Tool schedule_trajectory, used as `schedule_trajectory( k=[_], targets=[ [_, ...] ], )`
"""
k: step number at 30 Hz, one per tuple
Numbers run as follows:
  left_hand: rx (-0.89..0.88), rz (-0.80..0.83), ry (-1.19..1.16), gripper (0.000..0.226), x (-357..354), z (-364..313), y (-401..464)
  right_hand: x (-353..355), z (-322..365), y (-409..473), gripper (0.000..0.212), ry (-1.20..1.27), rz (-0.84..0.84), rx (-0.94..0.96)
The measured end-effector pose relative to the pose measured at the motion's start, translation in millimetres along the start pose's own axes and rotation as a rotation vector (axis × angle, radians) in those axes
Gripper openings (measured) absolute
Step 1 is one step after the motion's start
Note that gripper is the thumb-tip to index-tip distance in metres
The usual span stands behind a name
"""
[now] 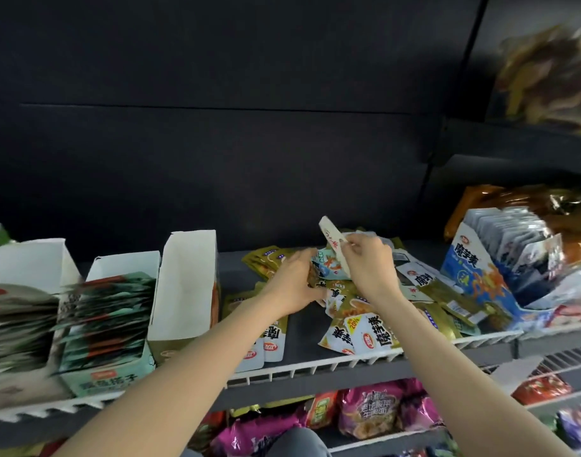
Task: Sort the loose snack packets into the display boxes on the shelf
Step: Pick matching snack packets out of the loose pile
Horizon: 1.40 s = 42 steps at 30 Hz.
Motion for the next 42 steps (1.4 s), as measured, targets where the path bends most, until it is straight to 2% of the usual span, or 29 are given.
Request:
schedule_trajectory(
  k=[3,6,8,11,13,14,17,20,26,32,36,39,42],
  targets=[
    [-0.053,-0.189,-0.079,0.065,39,-16,-28,10,25,-11,0.025,0.282,-0.016,-0.057],
    [-0.127,-0.46,-0.038,0.032,95,-25,-67,5,54,-26,0.025,0.706,0.056,-0.146],
    [-0.119,-0.563,-0.061,0.013,129,-19,-90,-1,80,-36,0.029,0.838,0.113,-0.125],
    [-0.072,-0.647,-0.12,0.011,177,1,-120,-4,110,-37,0.029,0.579,0.07,-0.022],
    [-0.075,-0.688,-0.153,0.01,207,14,-140,-15,132,-37,0.043,0.473,0.094,0.005],
    [-0.089,-0.71,-0.164,0.009,221,20,-151,-22,146,-38,0.041,0.471,0.117,0.04],
    [-0.134,-0.787,-0.176,0.011,262,39,-186,-36,201,-46,0.01,0.46,0.133,0.198],
    [-0.148,-0.859,-0.224,0.011,298,63,-217,-55,247,-57,0.012,0.463,0.117,0.287],
    [-0.056,-0.861,-0.182,0.009,337,121,-254,-107,309,-81,0.015,0.449,0.192,0.356],
    [0.11,-0.76,-0.145,0.021,340,168,-264,-149,328,-93,0.017,0.392,0.314,0.326],
    [0.151,-0.795,-0.102,0.027,347,172,-272,-153,339,-95,0.015,0.377,0.318,0.359],
    [0.168,-0.771,-0.054,0.024,350,175,-272,-158,342,-98,0.018,0.244,0.34,0.406],
    [0.218,-0.655,0.006,0.017,342,183,-265,-166,334,-99,0.017,0.11,0.372,0.391]
  ],
)
Point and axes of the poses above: each hand's wrist, its own y-axis towards the middle knuckle, its own x-axis out of the back of the hand, z = x × y, the point moved 10 cm from there along y, towards the middle knuckle, and after that the axes turned 4 degrees about x, right-handed, at the moved point
